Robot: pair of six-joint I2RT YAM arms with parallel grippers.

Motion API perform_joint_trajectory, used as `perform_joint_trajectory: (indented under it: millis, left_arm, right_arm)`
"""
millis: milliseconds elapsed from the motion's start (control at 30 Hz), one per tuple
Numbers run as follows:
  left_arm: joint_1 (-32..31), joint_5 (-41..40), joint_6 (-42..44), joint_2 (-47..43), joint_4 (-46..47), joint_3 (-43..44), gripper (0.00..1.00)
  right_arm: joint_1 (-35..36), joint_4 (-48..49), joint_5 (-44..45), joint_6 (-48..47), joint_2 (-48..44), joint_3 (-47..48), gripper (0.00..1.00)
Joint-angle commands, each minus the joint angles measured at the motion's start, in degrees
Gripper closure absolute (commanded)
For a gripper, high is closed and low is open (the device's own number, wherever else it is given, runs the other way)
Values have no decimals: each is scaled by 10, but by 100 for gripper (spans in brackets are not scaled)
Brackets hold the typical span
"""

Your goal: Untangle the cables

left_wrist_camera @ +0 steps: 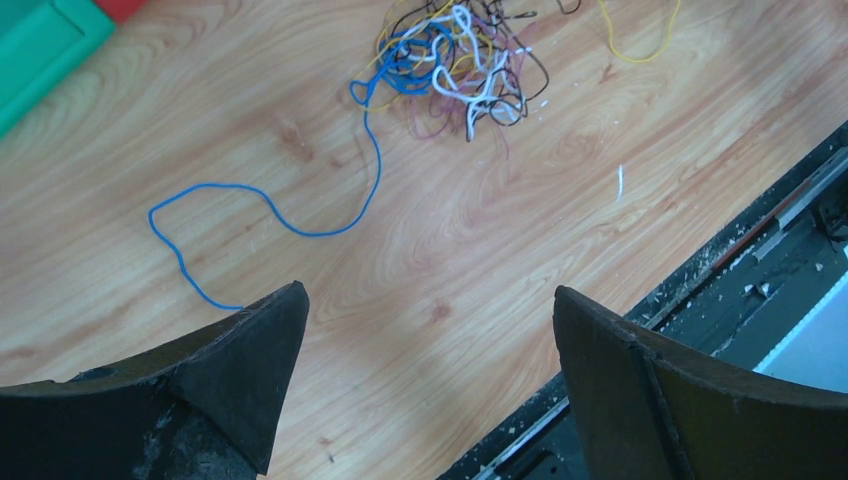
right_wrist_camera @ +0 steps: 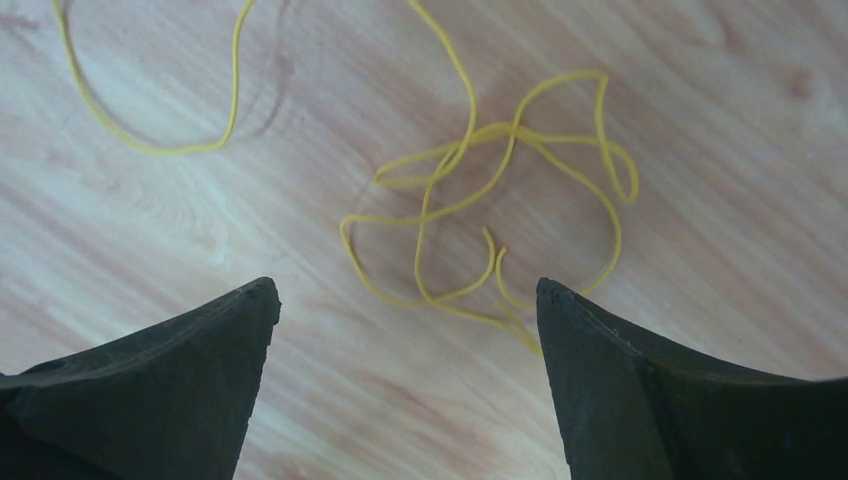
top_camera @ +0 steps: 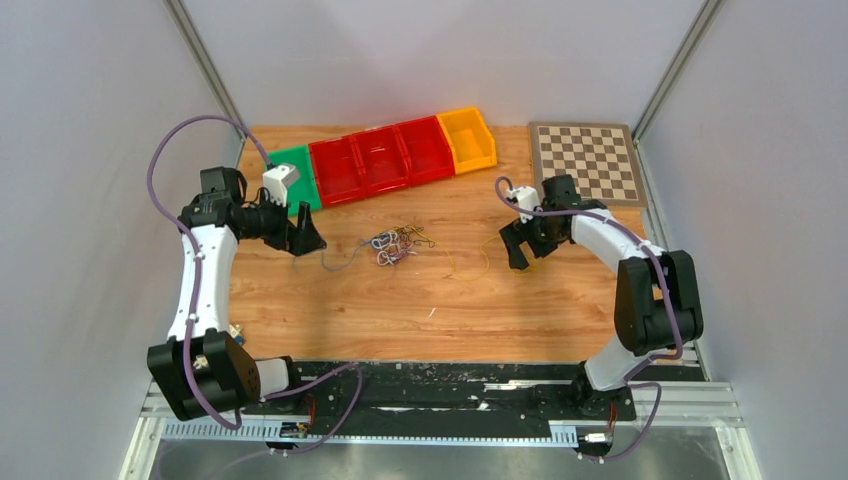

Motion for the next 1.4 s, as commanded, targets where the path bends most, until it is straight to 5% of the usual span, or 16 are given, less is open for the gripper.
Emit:
perform_joint_trajectory:
  millis: [0, 133, 233, 400, 533, 567, 833, 1200, 1367]
  left_arm:
    - [-16, -7, -38, -45, 42, -15, 0]
    - [-17, -17, -48, -56, 50, -21, 0]
    - [-18, -16, -54, -63, 56, -18, 0]
    - [-18, -15, -64, -67, 66, -10, 0]
    - [-18, -19, -68, -69, 73, -16, 0]
    - [-18, -19, -68, -69, 74, -18, 0]
    - [-18, -27, -81, -67, 83, -15, 0]
    - [-18, -33, -102, -80, 97, -24, 0]
    - [-19, 2, -113, -91, 133, -38, 0]
  right_arm:
    - [41, 133, 107, 36, 9, -19, 0]
    - [57, 162, 169, 23, 49, -26, 1]
    - [52, 153, 178, -5, 66, -30, 11]
    - [8, 104, 122, -47, 42, -51, 46]
    - [-48, 61, 73, -101, 25, -50, 97]
    - [-60, 47, 68, -111, 24, -39, 100]
    - [-133, -59, -97, -106, -10, 172, 100]
    - [-131, -38, -178, 35, 87, 507, 100]
    - [-127, 7, -232, 110, 101, 554, 100]
